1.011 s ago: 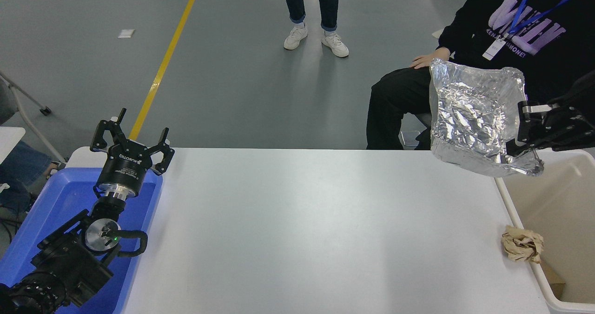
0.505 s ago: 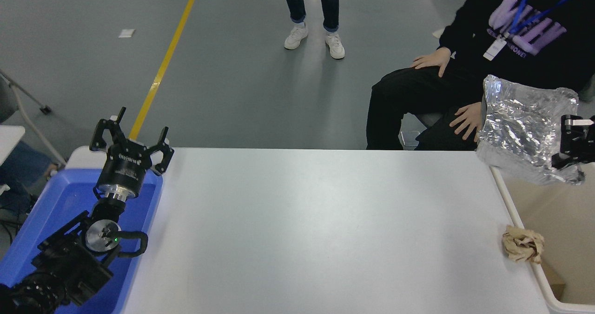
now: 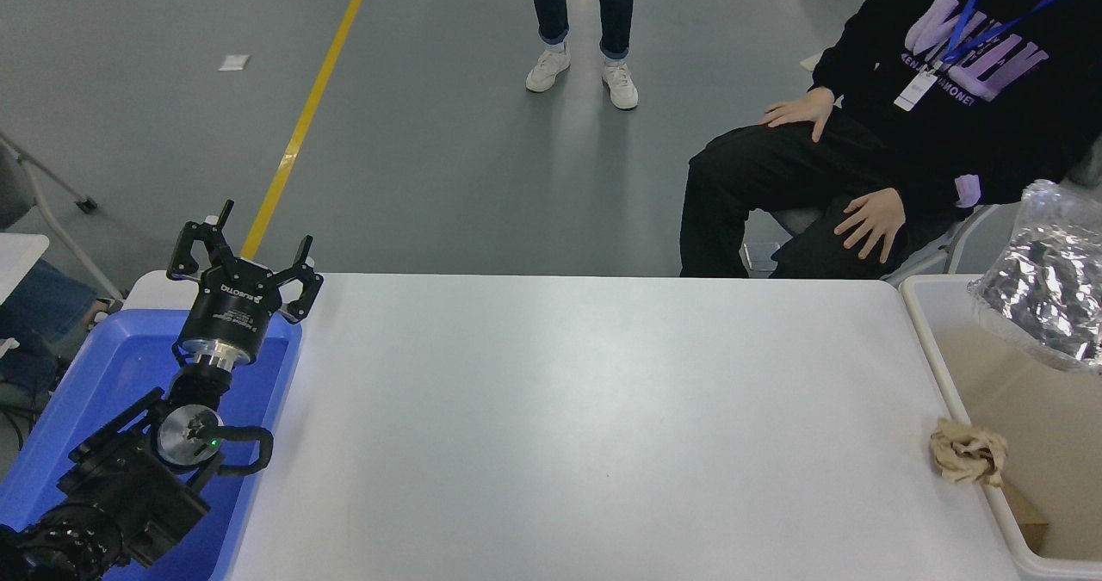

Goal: Pick up foil plate and place in dustbin

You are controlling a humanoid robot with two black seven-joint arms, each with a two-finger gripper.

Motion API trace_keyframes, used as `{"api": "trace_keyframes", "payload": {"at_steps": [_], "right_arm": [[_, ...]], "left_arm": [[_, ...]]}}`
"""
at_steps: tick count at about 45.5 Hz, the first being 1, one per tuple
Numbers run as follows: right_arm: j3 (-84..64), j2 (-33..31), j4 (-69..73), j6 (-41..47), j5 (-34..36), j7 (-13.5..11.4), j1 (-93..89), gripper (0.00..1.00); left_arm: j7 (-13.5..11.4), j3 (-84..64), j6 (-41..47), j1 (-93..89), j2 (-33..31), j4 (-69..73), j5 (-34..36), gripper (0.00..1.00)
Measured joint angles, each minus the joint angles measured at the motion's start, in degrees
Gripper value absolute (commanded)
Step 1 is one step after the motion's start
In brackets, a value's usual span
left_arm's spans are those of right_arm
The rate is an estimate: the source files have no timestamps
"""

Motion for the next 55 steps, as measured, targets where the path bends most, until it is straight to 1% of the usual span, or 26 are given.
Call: {"api": "trace_keyframes", "payload": {"at_steps": [6,12,26,38,51,52,55], "right_arm": [[7.00,2.59,-8.53,-3.96,0.42,-0.03,-11.36,0.00],[11.98,6.44,-17.70,-7.05,2.61,-0.06,-21.13,0.00],[20.30,16.04,-36.40,-14.11,5.59,-0.25,-37.50,0.00],[22.44,19.27,-41.68,-17.01,6.12,-1.11,-42.19,0.00],[23.23,20.87,-43.85,-18.01,6.35,-1.42,-43.99,0.00],[23.26,20.94,-43.90,-18.04,6.36,-1.43,-44.09,0.05],[23.32,21.11,-44.13,-18.19,6.39,-1.43,-44.34,0.43]], "left_arm": [[0.00,-0.01,0.00,0.00,0.00,0.00,0.01,0.98],[0.00,-0.01,0.00,0.00,0.00,0.00,0.03,0.98],[0.00,-0.01,0.00,0.00,0.00,0.00,0.03,0.98],[0.00,-0.01,0.00,0.00,0.00,0.00,-0.02,0.98],[0.00,-0.01,0.00,0.00,0.00,0.00,-0.03,0.98],[0.00,-0.01,0.00,0.00,0.00,0.00,-0.03,0.98],[0.00,-0.01,0.00,0.00,0.00,0.00,-0.03,0.98]]}}
